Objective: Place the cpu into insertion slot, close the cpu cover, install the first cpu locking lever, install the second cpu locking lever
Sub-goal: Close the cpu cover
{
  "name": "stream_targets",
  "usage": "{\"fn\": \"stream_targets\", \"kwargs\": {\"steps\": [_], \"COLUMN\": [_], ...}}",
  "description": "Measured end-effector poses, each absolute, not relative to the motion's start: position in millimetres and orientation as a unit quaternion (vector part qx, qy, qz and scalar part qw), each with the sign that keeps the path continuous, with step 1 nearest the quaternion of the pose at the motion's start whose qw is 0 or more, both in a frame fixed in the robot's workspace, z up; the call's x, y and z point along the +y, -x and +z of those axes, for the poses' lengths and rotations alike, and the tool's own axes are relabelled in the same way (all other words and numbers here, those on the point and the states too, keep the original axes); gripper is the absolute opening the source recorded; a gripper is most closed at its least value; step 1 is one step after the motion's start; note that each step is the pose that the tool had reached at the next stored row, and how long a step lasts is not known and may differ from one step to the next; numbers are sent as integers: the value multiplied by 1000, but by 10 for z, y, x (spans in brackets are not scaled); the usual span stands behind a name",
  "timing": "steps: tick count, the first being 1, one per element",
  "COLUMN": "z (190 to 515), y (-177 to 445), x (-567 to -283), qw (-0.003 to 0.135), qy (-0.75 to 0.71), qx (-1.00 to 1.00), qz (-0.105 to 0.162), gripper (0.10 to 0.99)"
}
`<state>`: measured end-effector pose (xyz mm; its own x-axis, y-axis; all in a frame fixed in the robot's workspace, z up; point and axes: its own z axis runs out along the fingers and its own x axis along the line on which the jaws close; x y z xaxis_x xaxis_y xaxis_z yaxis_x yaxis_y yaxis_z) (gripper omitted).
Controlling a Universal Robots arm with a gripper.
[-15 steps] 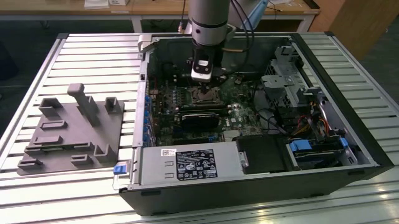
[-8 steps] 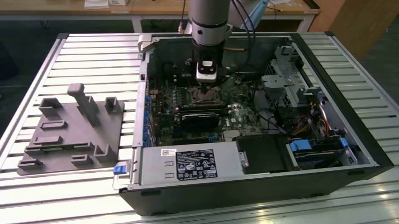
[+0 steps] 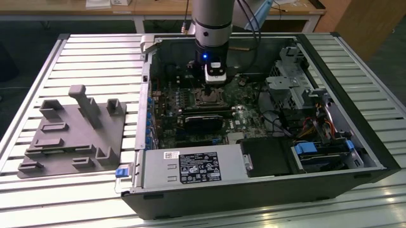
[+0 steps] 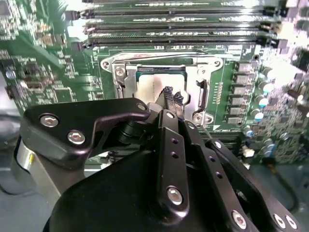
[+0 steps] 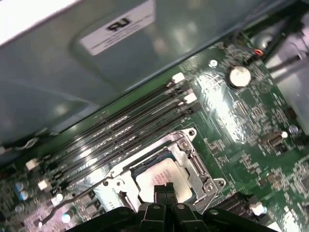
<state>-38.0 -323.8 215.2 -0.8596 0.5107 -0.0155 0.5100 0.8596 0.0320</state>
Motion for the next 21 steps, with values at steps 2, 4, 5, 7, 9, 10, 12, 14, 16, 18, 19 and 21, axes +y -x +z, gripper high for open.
{"fn": "stream_targets", "kwargs": {"steps": [2,4,5,7,9,10,12,14,16,18,19,21], "z": [2150,2148,2147,2146,2144,2143,2141,2140,2138,2136,2135,2133], "y": [380,381,380,381,381,381,380,380,380,380,380,380], "x": [-3238,-3238,-3239,-3239,-3239,-3239,-3238,-3238,-3238,-3238,-3238,-3238], "qw": [11,11,11,11,11,10,10,10,10,11,12,13], "qy": [-247,-229,-220,-203,-185,-176,-158,-140,-122,-105,-96,-79], "qx": [969,973,975,979,983,984,987,990,992,994,995,997], "qz": [14,14,14,14,14,14,15,15,15,15,15,16], "gripper": [106,106,106,106,106,106,106,106,106,106,106,106]}}
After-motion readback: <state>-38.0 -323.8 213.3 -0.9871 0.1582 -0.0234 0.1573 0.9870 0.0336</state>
